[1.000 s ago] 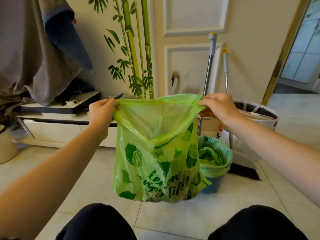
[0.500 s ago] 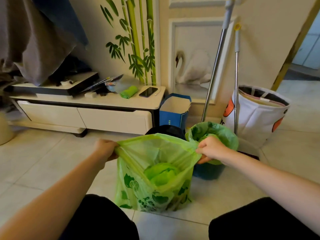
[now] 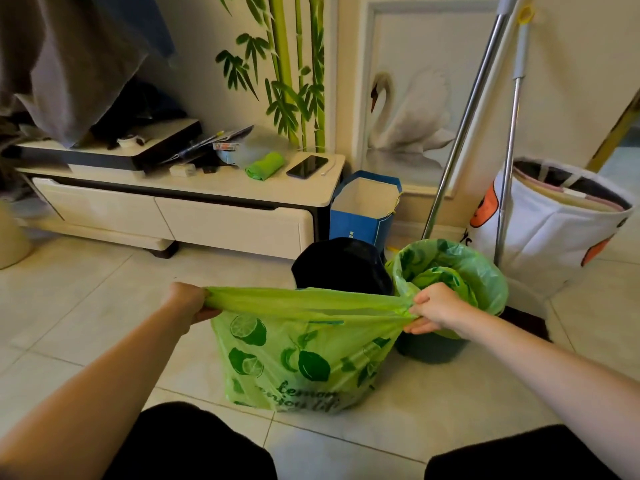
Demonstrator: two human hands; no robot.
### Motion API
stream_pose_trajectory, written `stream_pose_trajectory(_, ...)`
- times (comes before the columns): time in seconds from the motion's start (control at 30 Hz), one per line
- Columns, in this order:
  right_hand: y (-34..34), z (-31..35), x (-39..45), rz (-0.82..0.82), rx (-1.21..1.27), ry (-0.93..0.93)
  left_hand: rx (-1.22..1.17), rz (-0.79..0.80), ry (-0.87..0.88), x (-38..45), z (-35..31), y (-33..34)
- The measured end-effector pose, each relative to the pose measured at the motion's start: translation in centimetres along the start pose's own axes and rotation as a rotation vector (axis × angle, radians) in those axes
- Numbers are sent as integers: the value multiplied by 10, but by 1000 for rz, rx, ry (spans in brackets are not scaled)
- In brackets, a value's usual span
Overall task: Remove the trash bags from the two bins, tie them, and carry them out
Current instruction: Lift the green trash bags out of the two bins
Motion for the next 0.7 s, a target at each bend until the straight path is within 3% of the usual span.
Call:
stream_pose_trajectory(0.27,-6,-3,7,69,84,-16,691,-121,162,23,-9,10)
stream_pose_trajectory(0.43,-28,-4,7,57,75,-53,966,-138,319,12,-29,41)
stream_pose_trajectory(0.57,-56,-18,13,-10,80,-28,949,-53,510,-14,-53,92)
stream_pose_trajectory(0.7,-87,-38,26,-57,105,25,811,149,588,-38,-68,159)
Point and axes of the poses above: each hand's wrist, its own x-axis towards the middle knuckle, its own y-axis out of the palm, z = x × y, the point moved 1 cm from there along x, towards the middle knuckle, and after that the axes turned 6 degrees about z, right-handed, at the moved point
